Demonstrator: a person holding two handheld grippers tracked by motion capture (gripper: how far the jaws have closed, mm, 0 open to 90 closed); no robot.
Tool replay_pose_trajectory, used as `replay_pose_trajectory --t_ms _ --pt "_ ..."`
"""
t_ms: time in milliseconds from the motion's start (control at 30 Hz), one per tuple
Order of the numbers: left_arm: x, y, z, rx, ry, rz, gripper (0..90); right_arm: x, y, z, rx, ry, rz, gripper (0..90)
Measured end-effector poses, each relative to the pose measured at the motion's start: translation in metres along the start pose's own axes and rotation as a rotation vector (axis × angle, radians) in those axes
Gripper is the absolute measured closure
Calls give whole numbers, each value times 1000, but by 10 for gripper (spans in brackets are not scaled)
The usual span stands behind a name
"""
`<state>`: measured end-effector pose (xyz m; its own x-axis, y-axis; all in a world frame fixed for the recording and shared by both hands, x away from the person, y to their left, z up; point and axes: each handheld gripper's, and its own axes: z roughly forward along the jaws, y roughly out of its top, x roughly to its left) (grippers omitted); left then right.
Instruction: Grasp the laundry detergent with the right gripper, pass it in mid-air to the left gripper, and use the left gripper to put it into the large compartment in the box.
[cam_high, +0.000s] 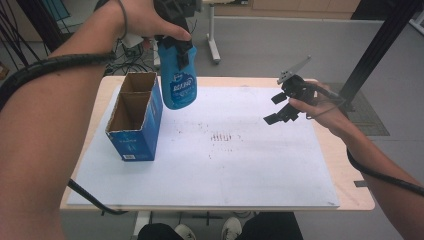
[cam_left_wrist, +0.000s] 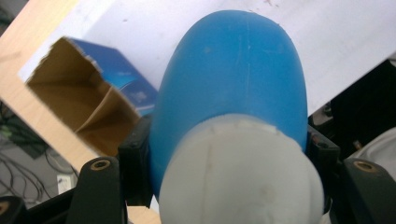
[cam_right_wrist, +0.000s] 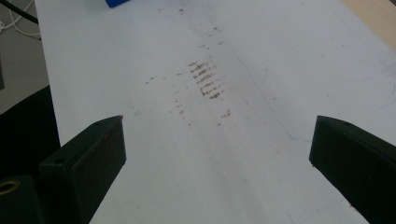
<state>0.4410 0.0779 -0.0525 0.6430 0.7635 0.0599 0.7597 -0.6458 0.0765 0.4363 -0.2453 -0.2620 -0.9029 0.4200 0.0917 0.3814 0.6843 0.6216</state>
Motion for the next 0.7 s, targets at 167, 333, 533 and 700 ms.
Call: replay_pose_trajectory --t_ms 167,333,533,700 --pt "13 -4 -17 -3 11 -96 371 -3 -2 -3 13 -2 9 39" --pt "27 -10 -29 -15 -3 -190 371 -5 -2 -7 19 -8 21 40" --pt "40 -19 -41 -20 21 -305 371 -5 -2 -10 26 -15 22 42" --pt "51 -28 -50 -28 42 -402 371 -4 -1 -10 40 -20 17 44"
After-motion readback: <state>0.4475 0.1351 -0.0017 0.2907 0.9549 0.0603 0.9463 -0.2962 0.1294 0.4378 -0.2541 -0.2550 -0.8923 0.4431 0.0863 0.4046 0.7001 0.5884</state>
